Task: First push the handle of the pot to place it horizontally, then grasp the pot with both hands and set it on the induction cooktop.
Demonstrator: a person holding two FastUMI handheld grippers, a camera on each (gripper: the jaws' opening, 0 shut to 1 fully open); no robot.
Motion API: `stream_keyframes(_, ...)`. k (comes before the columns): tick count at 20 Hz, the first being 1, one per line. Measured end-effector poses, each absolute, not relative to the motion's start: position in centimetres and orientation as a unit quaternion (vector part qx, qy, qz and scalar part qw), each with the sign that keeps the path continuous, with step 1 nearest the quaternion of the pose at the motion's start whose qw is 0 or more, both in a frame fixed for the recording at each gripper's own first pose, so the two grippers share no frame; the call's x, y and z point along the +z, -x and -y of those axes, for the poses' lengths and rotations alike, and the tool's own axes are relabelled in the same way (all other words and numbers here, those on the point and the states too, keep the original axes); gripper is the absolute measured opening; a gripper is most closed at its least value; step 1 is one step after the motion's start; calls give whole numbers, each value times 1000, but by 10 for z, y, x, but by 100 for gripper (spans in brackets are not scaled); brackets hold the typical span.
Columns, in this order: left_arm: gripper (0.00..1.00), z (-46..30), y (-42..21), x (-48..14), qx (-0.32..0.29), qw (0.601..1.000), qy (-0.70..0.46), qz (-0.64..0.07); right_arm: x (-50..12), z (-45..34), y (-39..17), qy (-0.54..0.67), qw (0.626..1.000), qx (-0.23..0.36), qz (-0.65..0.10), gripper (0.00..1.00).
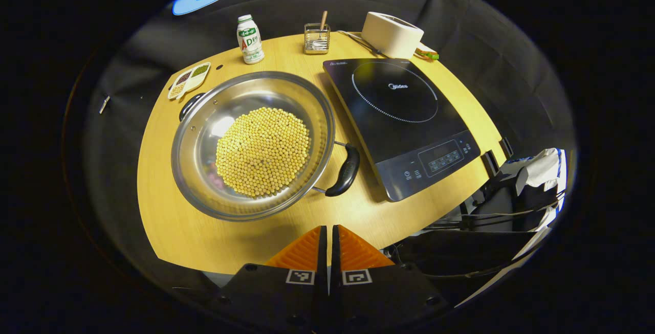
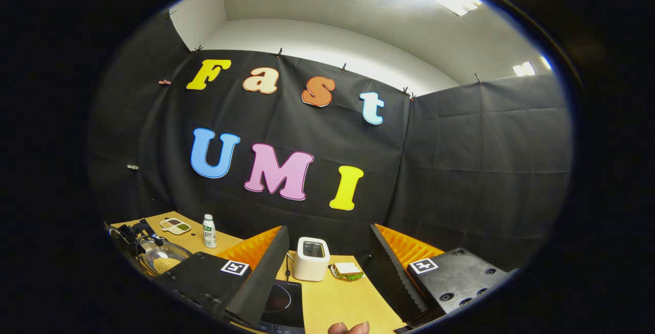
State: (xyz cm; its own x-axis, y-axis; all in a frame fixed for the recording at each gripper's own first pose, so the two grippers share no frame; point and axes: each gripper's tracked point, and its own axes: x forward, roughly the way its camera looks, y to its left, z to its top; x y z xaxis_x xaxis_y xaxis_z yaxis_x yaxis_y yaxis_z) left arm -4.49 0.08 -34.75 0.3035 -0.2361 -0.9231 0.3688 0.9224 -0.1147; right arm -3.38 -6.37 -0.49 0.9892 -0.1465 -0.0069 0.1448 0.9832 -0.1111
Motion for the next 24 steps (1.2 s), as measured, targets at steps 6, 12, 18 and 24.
stream_keyframes(6,6,-2,21,-372,-169,800,-56,-574,-7,79,47,66,994,-88,-14,97)
stream_keyframes(12,5,13,10,-381,-167,798,-52,-577,-11,89,55,75,992,-98,-23,97)
stream_keyframes(18,5,23,-7,-374,-156,809,-53,-565,-16,85,53,81,993,-86,-29,98)
stream_keyframes(24,5,39,-32,-370,-154,815,-51,-556,-23,89,52,92,992,-82,-33,97)
